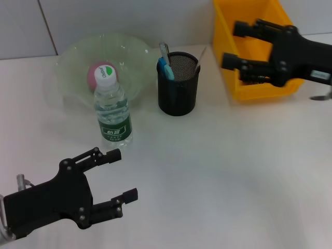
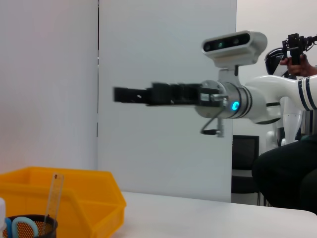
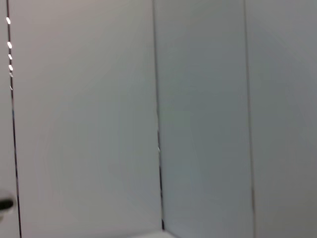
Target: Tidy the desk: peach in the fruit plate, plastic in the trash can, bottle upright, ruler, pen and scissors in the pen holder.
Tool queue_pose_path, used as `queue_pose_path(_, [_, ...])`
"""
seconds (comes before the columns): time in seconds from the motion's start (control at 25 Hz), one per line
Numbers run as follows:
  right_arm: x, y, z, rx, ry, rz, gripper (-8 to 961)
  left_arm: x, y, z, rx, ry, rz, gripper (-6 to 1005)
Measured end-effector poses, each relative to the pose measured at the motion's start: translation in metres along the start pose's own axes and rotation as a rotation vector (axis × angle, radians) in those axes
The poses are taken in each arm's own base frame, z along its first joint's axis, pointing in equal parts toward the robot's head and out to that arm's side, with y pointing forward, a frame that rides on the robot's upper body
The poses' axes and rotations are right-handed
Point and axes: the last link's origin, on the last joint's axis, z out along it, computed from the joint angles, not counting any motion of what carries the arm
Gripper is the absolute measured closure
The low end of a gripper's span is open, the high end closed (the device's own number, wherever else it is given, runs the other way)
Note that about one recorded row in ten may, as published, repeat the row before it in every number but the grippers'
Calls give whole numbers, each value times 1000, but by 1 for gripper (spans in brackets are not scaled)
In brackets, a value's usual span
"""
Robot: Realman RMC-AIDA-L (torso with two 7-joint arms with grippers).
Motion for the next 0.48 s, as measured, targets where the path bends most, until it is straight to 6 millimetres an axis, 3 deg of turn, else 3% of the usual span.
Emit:
queue_pose_path(0.24, [15, -1, -35, 10, 130, 26, 127, 0, -1, 2, -3, -7, -24, 197])
queue_pose_path(0.48, [40, 10, -51, -59, 323, 67, 127, -2, -3, 5, -27, -42, -68, 197])
